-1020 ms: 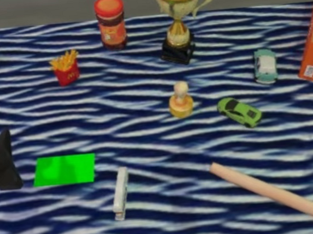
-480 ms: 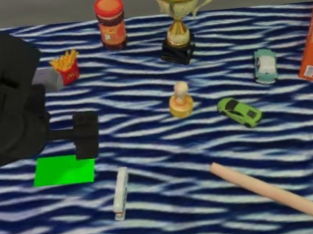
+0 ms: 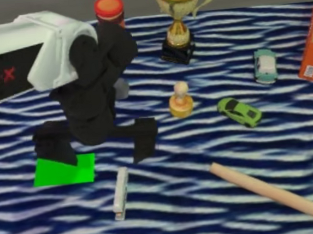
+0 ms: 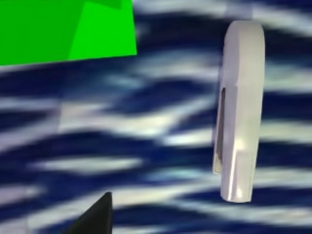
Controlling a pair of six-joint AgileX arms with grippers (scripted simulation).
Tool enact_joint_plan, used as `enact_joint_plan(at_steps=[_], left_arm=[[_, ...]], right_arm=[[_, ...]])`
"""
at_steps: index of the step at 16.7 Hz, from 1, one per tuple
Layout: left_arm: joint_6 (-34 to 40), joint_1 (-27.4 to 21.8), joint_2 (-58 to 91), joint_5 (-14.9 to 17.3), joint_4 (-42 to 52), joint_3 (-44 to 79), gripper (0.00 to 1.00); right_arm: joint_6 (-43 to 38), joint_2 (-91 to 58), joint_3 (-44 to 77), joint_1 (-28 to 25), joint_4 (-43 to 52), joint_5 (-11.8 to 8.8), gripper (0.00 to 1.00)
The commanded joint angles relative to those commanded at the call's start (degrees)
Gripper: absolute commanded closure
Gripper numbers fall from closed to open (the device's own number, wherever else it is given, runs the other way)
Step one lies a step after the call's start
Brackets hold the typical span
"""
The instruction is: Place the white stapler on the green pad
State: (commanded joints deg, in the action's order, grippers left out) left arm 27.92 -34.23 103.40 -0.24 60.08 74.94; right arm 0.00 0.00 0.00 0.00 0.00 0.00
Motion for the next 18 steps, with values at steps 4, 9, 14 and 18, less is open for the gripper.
enact_joint_plan(at_steps=[4,9,14,18], left_arm=[[0.73,-0.92,2.40,-0.05,1.40,2.18,0.00],[0.60,-0.67,2.67,-0.03,0.36,1.42,0.00],[0.42,-0.69,7.29,-0.02,-10.26,-4.45,0.00],[0.37,-0.69,11.24,0.00,-18.92,-9.20,0.00]], right_arm=[[0.00,0.00,0.00,0.00,0.00,0.00,0.00],[0.00,0.00,0.00,0.00,0.00,0.00,0.00],[0.00,0.00,0.00,0.00,0.00,0.00,0.00],[0.00,0.00,0.00,0.00,0.00,0.00,0.00]])
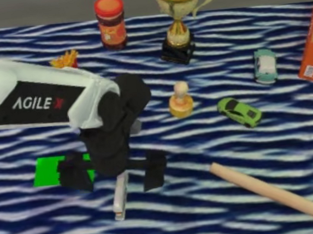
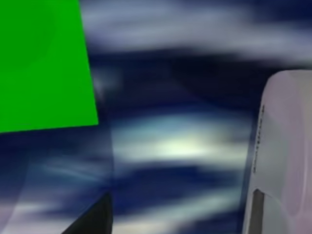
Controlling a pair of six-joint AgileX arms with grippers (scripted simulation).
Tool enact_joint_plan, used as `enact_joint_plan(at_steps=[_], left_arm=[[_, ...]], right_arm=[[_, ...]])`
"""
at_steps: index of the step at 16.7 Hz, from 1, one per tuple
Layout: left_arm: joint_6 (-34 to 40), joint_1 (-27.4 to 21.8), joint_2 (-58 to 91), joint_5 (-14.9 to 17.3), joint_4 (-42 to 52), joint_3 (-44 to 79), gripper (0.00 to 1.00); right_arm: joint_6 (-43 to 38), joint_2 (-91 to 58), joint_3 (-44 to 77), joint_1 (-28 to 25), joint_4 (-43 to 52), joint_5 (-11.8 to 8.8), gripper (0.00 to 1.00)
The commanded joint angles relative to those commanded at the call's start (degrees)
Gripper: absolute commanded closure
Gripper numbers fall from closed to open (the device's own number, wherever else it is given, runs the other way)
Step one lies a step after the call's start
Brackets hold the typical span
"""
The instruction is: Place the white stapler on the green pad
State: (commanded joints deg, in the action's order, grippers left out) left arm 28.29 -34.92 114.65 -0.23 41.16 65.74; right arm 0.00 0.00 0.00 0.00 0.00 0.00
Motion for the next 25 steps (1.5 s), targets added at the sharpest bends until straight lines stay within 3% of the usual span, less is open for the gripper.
enact_joint_plan(at_steps=[5,18,25], left_arm=[[0.00,0.00,0.56,0.00,-1.11,-0.66,0.00],[0.00,0.00,0.56,0.00,-1.11,-0.66,0.98],[0.00,0.00,0.56,0.00,-1.11,-0.66,1.00]], right_arm=[[0.00,0.00,0.00,0.00,0.00,0.00,0.00],[0.00,0.00,0.00,0.00,0.00,0.00,0.00],[0.00,0.00,0.00,0.00,0.00,0.00,0.00]])
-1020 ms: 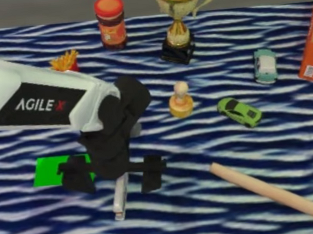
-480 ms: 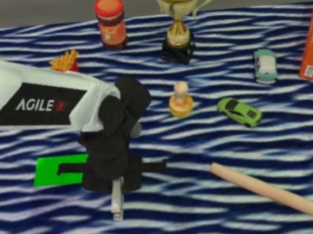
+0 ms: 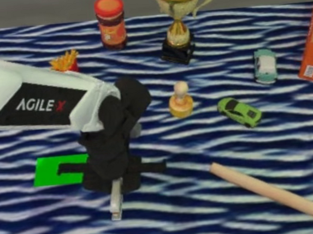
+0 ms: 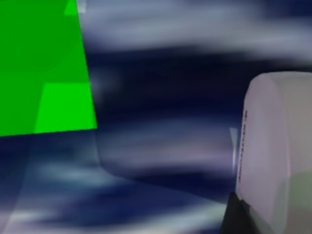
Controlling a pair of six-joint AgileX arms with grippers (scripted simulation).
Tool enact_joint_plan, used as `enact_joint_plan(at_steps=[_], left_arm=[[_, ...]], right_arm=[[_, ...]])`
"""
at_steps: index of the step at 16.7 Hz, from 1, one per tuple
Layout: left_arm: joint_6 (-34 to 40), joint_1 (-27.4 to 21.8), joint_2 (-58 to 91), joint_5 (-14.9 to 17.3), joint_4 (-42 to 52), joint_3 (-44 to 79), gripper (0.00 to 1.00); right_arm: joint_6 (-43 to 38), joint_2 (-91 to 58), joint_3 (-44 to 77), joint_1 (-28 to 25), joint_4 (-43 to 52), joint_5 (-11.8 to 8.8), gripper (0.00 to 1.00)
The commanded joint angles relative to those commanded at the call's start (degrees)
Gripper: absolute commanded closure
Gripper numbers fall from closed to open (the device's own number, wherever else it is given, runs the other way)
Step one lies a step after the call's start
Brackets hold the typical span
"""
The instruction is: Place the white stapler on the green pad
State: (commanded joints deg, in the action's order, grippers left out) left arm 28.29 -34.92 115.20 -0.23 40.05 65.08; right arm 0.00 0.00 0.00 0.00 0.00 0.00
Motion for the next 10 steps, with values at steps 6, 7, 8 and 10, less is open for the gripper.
enact_joint_plan(at_steps=[6,7,8,10], left_arm=[[0.17,0.13,-1.77,-0.08,4.28,2.93,1.00],[0.27,0.26,-2.71,-0.10,6.76,4.23,1.00],[0.34,0.39,-3.75,-0.11,9.60,5.59,1.00],[0.40,0.59,-5.92,-0.10,15.37,8.37,1.00]], right_arm=[[0.00,0.00,0.00,0.00,0.00,0.00,0.00],[0.00,0.00,0.00,0.00,0.00,0.00,0.00],[0.00,0.00,0.00,0.00,0.00,0.00,0.00],[0.00,0.00,0.00,0.00,0.00,0.00,0.00]])
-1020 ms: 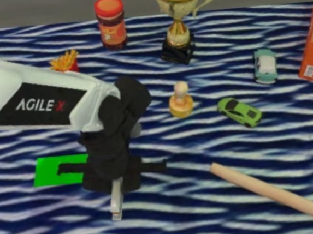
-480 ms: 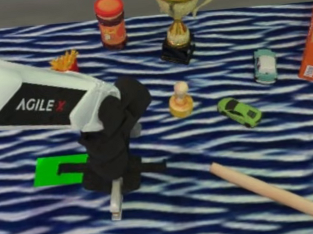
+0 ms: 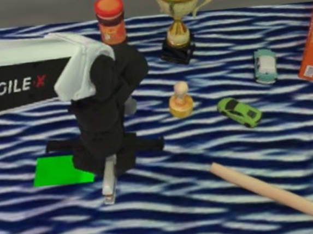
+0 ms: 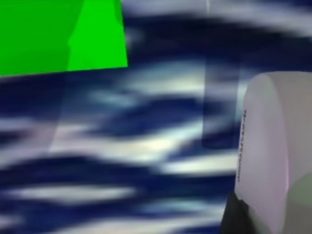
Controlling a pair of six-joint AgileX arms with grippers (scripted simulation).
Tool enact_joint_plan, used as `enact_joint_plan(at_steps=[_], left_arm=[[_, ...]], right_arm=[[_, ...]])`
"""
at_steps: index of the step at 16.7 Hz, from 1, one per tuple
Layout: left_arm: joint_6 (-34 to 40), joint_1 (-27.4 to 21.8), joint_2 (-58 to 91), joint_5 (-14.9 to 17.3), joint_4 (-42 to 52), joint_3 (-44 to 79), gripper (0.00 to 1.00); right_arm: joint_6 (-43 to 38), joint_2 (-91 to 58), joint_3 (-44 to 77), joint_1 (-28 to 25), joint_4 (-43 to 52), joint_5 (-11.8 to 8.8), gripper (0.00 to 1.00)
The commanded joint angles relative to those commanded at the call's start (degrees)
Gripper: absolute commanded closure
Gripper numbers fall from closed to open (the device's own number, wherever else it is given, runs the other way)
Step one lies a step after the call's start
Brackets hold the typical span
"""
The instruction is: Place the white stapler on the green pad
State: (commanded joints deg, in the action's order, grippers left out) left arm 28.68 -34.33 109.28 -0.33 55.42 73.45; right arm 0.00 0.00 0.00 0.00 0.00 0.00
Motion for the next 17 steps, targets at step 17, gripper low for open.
enact_joint_plan(at_steps=[17], left_arm=[[21.92,5.77,-1.65,-0.16,8.68,7.18,1.00]], right_arm=[[0.00,0.00,0.00,0.00,0.00,0.00,0.00]])
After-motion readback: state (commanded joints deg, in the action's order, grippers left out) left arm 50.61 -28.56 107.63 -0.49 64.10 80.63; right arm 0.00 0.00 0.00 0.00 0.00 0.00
